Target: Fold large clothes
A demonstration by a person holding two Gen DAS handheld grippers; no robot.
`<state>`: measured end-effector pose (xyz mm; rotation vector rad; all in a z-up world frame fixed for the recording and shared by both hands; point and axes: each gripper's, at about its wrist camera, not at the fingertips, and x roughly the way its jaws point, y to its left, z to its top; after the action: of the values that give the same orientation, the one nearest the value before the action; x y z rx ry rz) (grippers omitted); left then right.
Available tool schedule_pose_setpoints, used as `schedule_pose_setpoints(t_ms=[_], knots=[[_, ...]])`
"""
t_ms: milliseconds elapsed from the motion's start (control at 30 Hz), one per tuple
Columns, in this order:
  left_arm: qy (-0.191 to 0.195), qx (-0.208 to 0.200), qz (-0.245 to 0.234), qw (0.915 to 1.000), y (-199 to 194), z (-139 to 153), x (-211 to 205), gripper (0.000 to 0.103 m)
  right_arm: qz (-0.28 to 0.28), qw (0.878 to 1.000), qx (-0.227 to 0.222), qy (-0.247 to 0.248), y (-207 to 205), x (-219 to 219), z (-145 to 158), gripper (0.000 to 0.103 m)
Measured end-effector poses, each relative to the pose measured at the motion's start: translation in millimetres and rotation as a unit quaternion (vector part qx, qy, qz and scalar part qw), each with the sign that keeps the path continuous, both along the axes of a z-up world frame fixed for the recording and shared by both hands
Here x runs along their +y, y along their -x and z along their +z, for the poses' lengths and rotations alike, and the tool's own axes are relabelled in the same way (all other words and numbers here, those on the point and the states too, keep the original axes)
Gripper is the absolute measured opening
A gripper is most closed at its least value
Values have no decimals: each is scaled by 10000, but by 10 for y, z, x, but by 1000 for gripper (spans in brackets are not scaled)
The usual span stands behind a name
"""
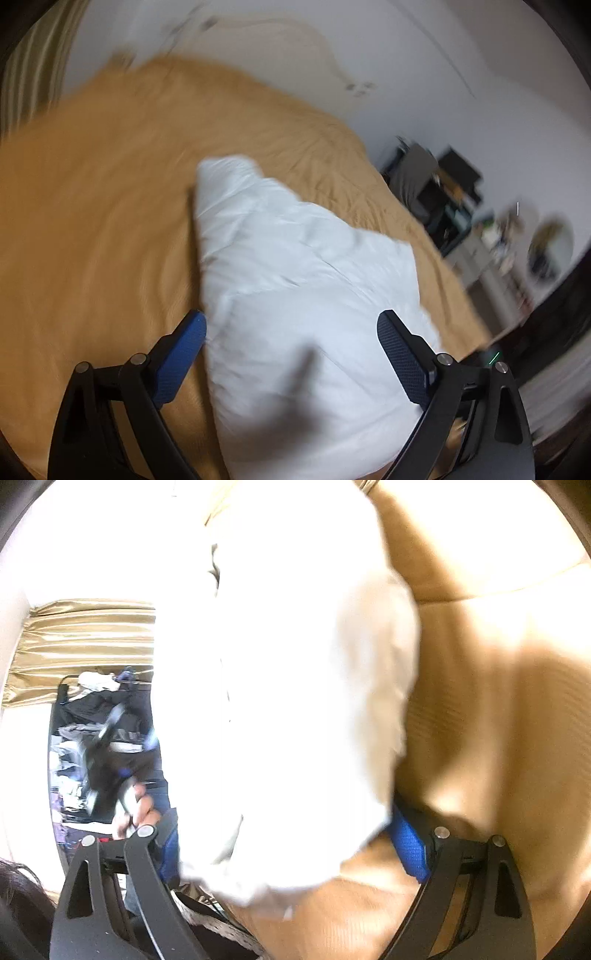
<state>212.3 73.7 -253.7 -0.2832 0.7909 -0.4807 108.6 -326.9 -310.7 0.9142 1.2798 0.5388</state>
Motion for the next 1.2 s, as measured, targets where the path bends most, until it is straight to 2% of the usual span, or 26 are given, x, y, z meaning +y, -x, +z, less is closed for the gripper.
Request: schedule_pose_setpoints(t_ms=[67,100,133,167,233,267,300,367,433,467,500,567,600,633,667,700,733,767,800,833,900,933,1000,1033,1133,1200], knots=[[-611,-218,-528,9965,155,-141,-308,95,36,9986,-170,493,14,-54,188,90],[-909,-45,-847,9922,240,-279,-557,95,32,9962,-312,810,47,-71,322,90],[-1441,-47,-900,9855,311,-407,-738,96,-2,9903,-536,1283,98,-87,513,90],[-1786,-305,-823,9800,394,-462,-822,97,-75,9805,-792,1797,152,-91,713,88],[-1705,-319,-876,9809,490,-491,-896,99,-241,9475,-1409,2859,217,-26,1135,84],[-1639,-202,-871,9824,457,-505,-903,100,-197,9317,-1715,3196,178,49,1320,79],[-1639,-149,-871,9825,451,-500,-726,100,-110,9202,-1961,3386,93,155,1476,75],[-1643,-101,-896,9823,443,-494,-724,100,171,9098,-2354,3413,-205,436,1714,68],[-1673,-108,-888,9818,455,-381,-775,101,503,9113,-2518,3218,-619,714,1791,62],[-1675,-119,-871,9819,451,-386,-778,101,647,9125,-2550,3132,-825,873,1768,58],[-1685,-123,-860,9819,427,-348,-810,101,785,9139,-2505,3095,-1007,973,1700,57],[-1709,-126,-873,9813,461,-328,-812,101,1038,9187,-2131,3160,-1406,1199,1441,52],[-1690,-123,-898,9814,467,-309,-825,102,1070,9170,-1864,3361,-1580,1269,1263,41],[-1633,-110,-922,9822,509,-238,-938,102,1042,9080,-1610,3726,-1712,1282,1080,37],[-1568,-78,-943,9831,505,-223,-917,102,966,9047,-1438,3893,-1836,1249,950,36],[-1532,-57,-964,9835,508,-199,-890,102,857,9085,-1314,3873,-1938,1167,841,35],[-1524,-27,-983,9834,483,-164,-909,102,764,9174,-1151,3732,-2005,1081,756,35],[-1563,-2,-1001,9826,480,-154,-918,102,682,9212,-1032,3689,-2011,1021,709,33],[-1605,18,-1005,9819,486,-141,-926,102,617,9171,-995,3810,-2034,984,708,33],[-1645,45,-997,9813,483,-136,-935,102,562,9080,-980,4035,-2042,922,708,33],[-1667,56,-970,9812,465,-137,-936,102,347,8765,-875,4721,-2060,834,677,35],[-1688,75,-951,9810,443,-140,-932,102,298,8756,-835,4748,-2107,861,694,35],[-1642,115,-927,9820,459,-137,-904,102,156,8833,-913,4596,-2006,826,790,35],[-1595,127,-930,9827,469,-143,-881,102,124,8835,-1070,4559,-1890,835,887,35],[-1541,157,-945,9834,467,-148,-857,102,76,8696,-1901,4557,-1468,1034,1387,38],[-1544,136,-956,9833,478,-150,-854,102,253,8698,-2216,4401,-1226,1170,1503,38]])
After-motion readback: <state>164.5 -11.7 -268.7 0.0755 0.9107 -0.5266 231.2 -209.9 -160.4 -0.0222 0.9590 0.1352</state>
